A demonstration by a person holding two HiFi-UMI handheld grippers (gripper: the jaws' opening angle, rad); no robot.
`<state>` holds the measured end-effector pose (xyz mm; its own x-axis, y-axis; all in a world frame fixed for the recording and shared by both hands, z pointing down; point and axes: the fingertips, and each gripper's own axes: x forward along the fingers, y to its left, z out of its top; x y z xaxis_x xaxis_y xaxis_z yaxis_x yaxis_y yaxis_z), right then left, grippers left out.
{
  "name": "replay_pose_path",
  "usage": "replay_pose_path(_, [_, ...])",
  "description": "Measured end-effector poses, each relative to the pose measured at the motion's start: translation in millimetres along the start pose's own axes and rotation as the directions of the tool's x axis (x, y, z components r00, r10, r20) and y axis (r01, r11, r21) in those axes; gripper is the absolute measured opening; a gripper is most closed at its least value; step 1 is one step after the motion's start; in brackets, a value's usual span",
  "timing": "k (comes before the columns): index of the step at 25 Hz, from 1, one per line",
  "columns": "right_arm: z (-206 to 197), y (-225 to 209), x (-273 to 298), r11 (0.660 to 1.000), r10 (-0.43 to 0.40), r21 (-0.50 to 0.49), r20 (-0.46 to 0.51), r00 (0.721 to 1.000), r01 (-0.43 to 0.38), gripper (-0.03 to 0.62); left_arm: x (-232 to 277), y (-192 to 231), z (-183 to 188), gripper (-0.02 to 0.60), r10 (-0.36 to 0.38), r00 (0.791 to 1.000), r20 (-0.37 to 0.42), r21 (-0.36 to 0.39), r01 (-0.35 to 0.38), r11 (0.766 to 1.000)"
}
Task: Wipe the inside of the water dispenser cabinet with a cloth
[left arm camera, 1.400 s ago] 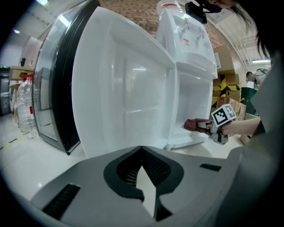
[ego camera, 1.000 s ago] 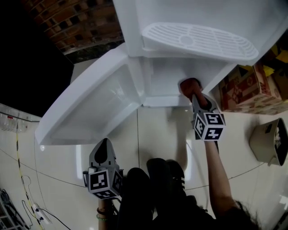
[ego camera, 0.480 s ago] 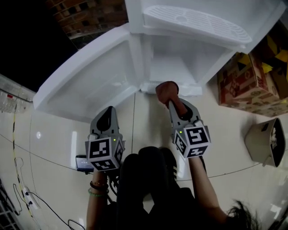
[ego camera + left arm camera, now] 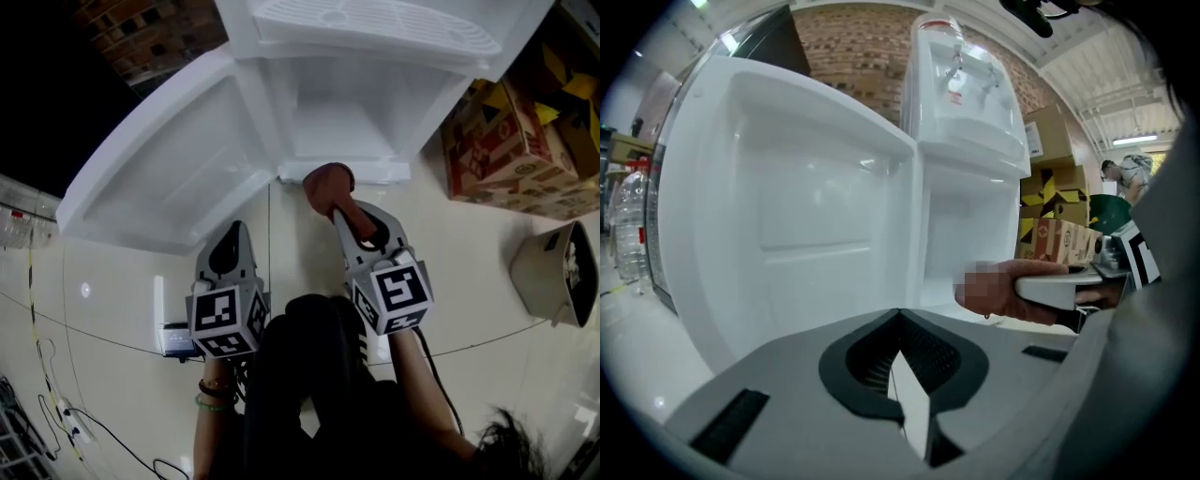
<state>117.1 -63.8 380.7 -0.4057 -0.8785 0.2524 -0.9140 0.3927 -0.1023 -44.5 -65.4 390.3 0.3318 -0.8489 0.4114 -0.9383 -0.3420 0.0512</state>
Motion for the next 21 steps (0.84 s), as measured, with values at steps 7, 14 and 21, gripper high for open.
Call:
replay_pose_path(7, [0.5, 7.3, 0.8, 1.000, 0.007, 0.003, 0.002, 1.000, -0.007, 0.072, -2.1, 5.3, 0.1, 0.003, 0.009, 1.000, 0.002, -0.009, -0.009, 1.000])
replay_pose_path(14, [0.4, 11.7, 0.6, 1.000, 0.007, -0.017, 0.001, 1.000, -0.007, 0.072, -8.0, 17.7, -0.2, 0.003, 0.032, 0.999, 0.011, -0.033, -0.032, 0.999])
replay_pose_path(21, [0.2, 13.2, 2.0, 1.000, 0.002, -0.011, -0.002, 1.000, -0.002, 0.072, -8.1, 26.6, -2.0, 0.003, 0.045, 0.999, 0.008, -0.045, -0.044, 0.998])
